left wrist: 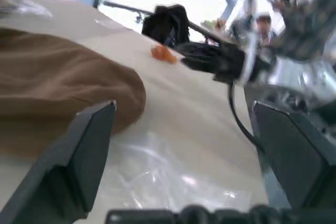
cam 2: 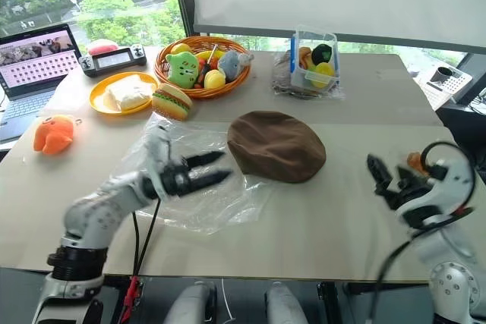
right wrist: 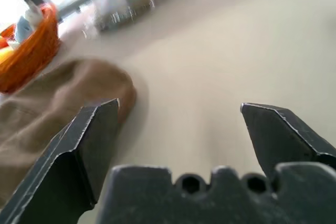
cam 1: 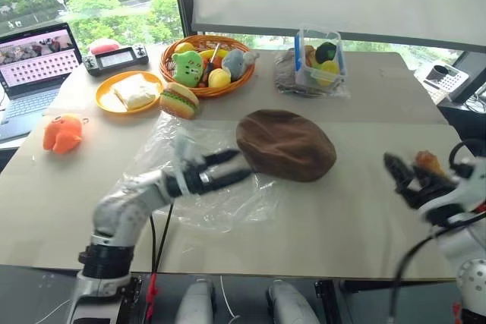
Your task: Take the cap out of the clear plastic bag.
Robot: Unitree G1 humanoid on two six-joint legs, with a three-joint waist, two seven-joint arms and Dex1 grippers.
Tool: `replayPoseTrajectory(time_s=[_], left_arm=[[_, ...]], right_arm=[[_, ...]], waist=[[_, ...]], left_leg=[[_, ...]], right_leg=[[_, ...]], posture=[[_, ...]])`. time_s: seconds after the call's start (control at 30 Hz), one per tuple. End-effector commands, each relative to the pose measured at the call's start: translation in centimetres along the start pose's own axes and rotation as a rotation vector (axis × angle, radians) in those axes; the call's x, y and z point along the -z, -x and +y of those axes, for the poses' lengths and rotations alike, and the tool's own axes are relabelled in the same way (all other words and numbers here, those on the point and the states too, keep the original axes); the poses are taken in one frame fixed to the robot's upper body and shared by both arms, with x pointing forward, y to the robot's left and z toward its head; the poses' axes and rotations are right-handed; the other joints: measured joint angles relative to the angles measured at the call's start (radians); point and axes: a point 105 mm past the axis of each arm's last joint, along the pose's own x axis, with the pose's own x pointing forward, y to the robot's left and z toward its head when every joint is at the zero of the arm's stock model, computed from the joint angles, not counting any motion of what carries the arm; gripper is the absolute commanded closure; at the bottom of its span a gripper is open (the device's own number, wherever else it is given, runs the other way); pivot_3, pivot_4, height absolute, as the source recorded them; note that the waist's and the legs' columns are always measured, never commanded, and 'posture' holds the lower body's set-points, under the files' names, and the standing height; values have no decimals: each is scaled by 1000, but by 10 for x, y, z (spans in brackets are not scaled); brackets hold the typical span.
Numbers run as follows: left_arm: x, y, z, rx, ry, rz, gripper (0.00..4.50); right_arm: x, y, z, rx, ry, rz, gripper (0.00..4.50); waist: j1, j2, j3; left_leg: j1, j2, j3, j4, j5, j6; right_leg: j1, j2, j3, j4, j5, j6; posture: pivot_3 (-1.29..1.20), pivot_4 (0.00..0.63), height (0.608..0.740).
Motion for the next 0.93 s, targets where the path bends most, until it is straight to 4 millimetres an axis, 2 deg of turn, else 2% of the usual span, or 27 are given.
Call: replayPoseTrajectory(time_s=[0.03,0.07,0.13,0.17,0.2,0.3,0.47,0.57,0.7,0.93], left_arm=[[-29,24,35,-244,-22,-118,0],[-35,37,51,-348,-59,-136,0],[-48,75,99,-685,-156,-179,0],[-52,91,115,-824,-203,-192,0],[-53,104,127,-935,-258,-187,0],[-52,126,147,-1141,-362,-183,0],[-41,138,162,-1255,-373,-192,0],[-31,132,163,-1230,-410,-169,0],[-26,130,164,-1229,-380,-192,0],[-19,122,159,-1207,-361,-218,0]], right_arm=[[-11,2,8,15,279,-54,36],[-5,2,5,42,370,-41,36],[13,2,0,74,520,-15,36],[22,2,2,63,567,5,36],[33,1,3,47,613,23,36],[55,1,4,31,645,51,36],[62,-2,-1,41,710,34,36],[63,-6,-9,80,713,24,36],[57,-11,-12,93,704,-1,36],[59,-15,-15,87,718,6,36]], waist=[[1,-1,-1],[1,-1,-1],[8,-2,0],[12,-2,-1],[10,-2,-1],[11,-3,0],[22,-3,0],[25,-3,0],[28,-3,0],[29,-3,0]], left_leg=[[1,0,-1,0,0,0],[1,0,-1,0,0,0],[1,-1,-1,0,0,0],[1,-1,0,0,0,0],[2,-2,0,1,0,0],[2,-2,1,-1,0,0],[0,-3,2,0,0,0],[0,-3,2,0,0,0],[0,-3,2,-1,0,0],[1,-3,2,0,0,0]], right_leg=[[1,1,-1,0,0,0],[2,0,-1,0,0,0],[2,0,0,-1,0,0],[1,-1,0,-1,0,0],[1,-1,0,-1,0,-1],[1,-1,1,-1,2,-4],[1,-3,1,-2,4,-6],[1,-3,0,-2,4,-6],[1,-3,0,-1,5,-6],[1,-3,0,-1,5,-6]], posture=[[0,150,740],[0,150,740],[0,150,740],[0,150,740],[0,150,740],[0,150,740],[0,150,740],[0,150,740],[0,150,740],[0,150,740]])
